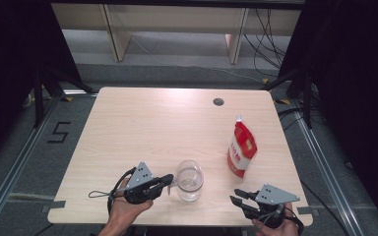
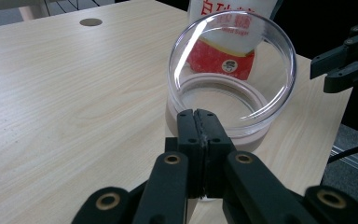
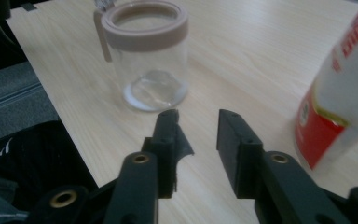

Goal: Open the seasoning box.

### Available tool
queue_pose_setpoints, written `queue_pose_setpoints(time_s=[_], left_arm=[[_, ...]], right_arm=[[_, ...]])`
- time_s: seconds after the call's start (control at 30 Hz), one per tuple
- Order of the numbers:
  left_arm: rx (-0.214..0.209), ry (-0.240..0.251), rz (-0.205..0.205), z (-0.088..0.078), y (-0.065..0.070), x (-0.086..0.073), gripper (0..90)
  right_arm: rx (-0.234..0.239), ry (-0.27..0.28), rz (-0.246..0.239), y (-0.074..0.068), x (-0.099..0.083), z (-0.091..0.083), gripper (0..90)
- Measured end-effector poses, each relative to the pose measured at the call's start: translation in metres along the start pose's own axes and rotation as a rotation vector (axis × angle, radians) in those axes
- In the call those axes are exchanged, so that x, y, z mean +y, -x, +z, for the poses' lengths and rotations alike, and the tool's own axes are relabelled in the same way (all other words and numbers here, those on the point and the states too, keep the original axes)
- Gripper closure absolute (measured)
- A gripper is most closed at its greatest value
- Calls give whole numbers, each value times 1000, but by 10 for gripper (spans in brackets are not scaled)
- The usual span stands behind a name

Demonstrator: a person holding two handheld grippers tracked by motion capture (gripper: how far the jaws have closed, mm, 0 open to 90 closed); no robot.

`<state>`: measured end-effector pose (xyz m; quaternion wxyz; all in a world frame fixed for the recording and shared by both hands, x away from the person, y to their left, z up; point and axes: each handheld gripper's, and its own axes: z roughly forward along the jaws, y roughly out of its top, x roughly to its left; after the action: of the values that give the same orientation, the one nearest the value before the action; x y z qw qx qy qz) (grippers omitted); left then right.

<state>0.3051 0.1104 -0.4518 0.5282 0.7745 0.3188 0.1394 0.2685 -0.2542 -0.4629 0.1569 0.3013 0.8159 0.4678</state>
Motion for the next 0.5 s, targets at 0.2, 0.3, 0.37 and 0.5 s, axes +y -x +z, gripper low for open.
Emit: queue_pose_setpoints(time_s=[0.2, 0.3, 0.37, 0.5], left_arm=[[5, -3, 3, 0, 0, 0, 884], [6, 0, 0, 0, 0, 0, 884], [4, 0, 4, 0, 0, 0, 884], [4, 0, 5, 0, 0, 0, 884]], right_arm=[[43, 52, -43, -5, 14, 15, 826], [64, 56, -44, -10, 20, 21, 880], [84, 67, -83, -11, 26, 30, 900], [97, 82, -92, -13, 32, 36, 900]])
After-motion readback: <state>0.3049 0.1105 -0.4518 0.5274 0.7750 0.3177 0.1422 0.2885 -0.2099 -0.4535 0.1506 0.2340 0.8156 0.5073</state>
